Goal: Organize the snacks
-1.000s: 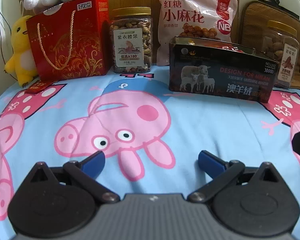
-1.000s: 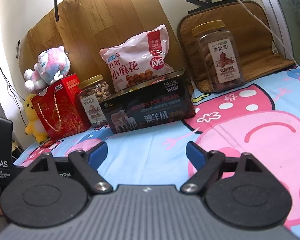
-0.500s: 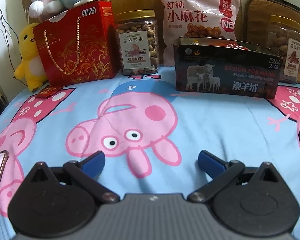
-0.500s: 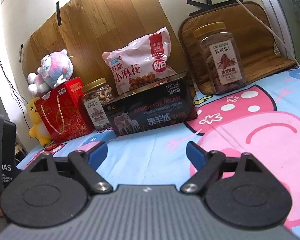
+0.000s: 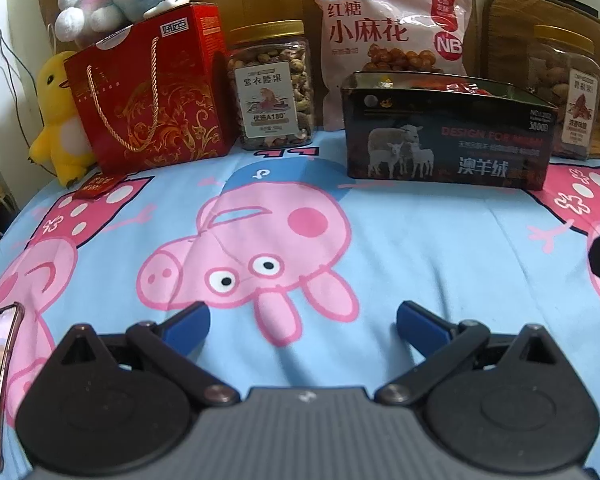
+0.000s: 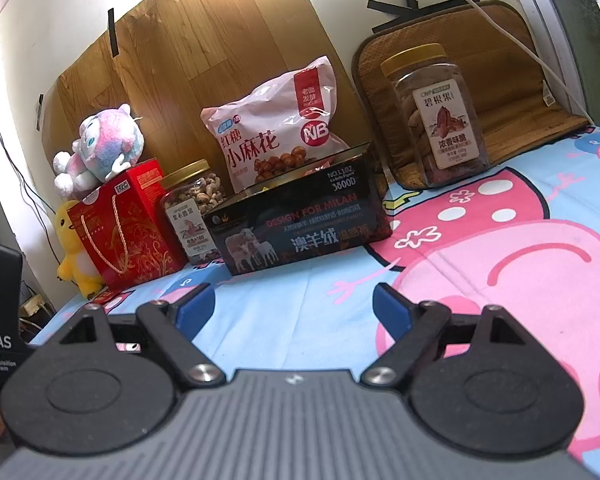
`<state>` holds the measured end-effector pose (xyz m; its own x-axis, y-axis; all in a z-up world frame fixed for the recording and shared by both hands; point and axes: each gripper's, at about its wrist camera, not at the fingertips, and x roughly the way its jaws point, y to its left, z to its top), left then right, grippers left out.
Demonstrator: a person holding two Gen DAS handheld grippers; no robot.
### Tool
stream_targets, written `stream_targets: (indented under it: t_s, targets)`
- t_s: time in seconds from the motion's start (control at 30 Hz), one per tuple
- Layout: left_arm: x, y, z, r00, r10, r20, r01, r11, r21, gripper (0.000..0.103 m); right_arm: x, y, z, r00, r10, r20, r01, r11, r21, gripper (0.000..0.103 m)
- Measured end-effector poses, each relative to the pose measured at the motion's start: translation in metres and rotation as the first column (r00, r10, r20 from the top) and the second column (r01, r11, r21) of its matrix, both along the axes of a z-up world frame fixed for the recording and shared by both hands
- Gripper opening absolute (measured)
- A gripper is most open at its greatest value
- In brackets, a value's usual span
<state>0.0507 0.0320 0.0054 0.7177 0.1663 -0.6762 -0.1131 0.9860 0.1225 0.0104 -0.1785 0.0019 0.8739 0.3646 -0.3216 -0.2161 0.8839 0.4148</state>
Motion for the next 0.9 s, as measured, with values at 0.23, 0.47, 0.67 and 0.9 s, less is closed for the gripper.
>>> stream_targets:
  t_s: [0.23,0.47,0.67,0.9]
  targets:
    - [-0.001,-0.003,0.001,1.0,-0.002,-0.016,0.002,1.0,0.017,0.103,-0.001,-0.004,0.0,1.0,-0.007,0.006,0.007,1.0,0.024,0.088]
    - [-0.004,-0.01,0.004,1.0,-0.02,-0.023,0.021,0.999,0.039,0.103,-0.002,-0.006,0.002,1.0,-0.019,-0.015,0.019,0.999,0.026,0.088]
    - [-0.01,-0.016,0.011,0.999,-0.045,-0.015,0.045,0.998,0.038,0.103,-0.008,-0.011,0.011,0.998,-0.048,-0.035,0.047,0.999,-0.024,0.088]
    - [-0.015,-0.023,0.024,0.998,-0.06,0.025,0.059,0.997,0.045,0.103,-0.012,-0.025,0.032,0.998,-0.059,-0.025,0.059,0.998,0.003,0.088]
